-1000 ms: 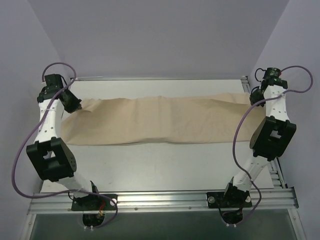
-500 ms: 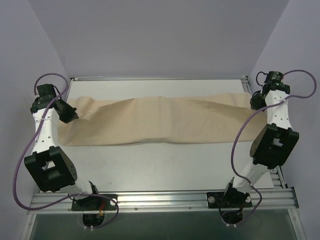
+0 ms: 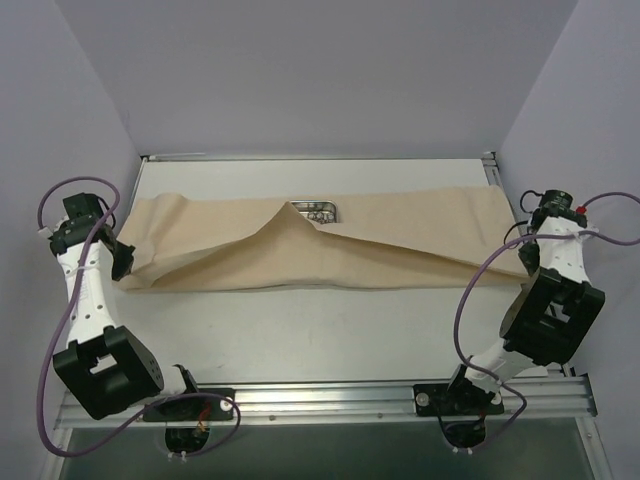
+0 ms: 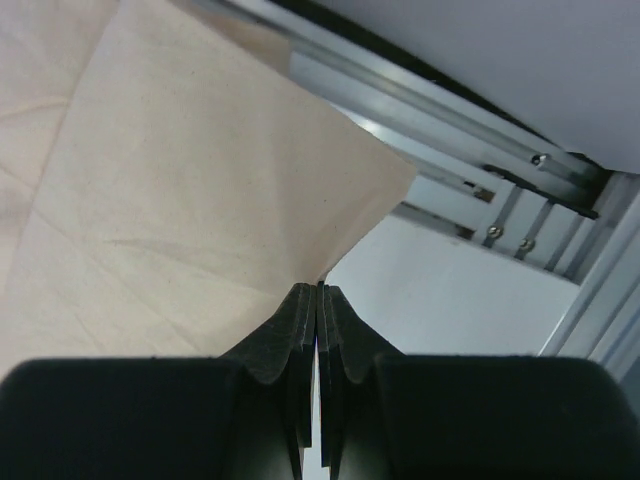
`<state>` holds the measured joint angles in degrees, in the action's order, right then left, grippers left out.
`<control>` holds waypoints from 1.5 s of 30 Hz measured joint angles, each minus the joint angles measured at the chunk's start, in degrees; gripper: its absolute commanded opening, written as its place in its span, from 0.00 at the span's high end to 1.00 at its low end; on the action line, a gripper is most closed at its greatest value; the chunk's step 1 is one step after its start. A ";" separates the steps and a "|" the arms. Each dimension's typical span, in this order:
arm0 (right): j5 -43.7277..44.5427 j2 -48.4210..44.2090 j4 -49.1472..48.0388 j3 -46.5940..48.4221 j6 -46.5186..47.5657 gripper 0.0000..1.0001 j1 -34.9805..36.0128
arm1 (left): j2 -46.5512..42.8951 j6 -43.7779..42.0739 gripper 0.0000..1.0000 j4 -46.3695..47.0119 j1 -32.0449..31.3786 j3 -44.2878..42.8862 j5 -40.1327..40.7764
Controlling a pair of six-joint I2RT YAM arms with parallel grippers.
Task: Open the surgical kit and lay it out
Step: Open the surgical kit at the center of the board.
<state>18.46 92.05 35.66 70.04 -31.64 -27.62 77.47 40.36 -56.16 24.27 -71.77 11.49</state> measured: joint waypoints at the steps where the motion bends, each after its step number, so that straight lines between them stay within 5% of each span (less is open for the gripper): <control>1: 0.68 -0.76 -0.20 -0.26 0.28 1.00 -1.03 | -0.61 0.17 0.98 -0.55 0.04 0.44 1.73; 8: 2.29 -3.67 -4.70 0.96 3.56 1.00 -3.21 | -1.03 -0.79 0.98 -1.18 -1.07 0.87 5.35; 20: -3.45 -6.62 -17.84 0.81 0.50 1.00 9.03 | -0.70 -2.47 0.98 5.81 -2.05 -0.24 -8.02; 35: -10.45 -42.10 -21.81 -8.55 6.67 1.00 4.07 | -40.09 -1.57 0.96 8.02 -1.05 10.58 -9.35; 45: -4.98 -52.33 -21.11 -13.35 8.59 1.00 10.34 | -47.67 -2.54 0.79 7.78 -0.92 13.31 -4.20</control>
<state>13.47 39.72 14.55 56.69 -23.05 -17.28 29.80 37.82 -48.38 23.35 -58.46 7.29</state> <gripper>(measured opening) 0.026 0.174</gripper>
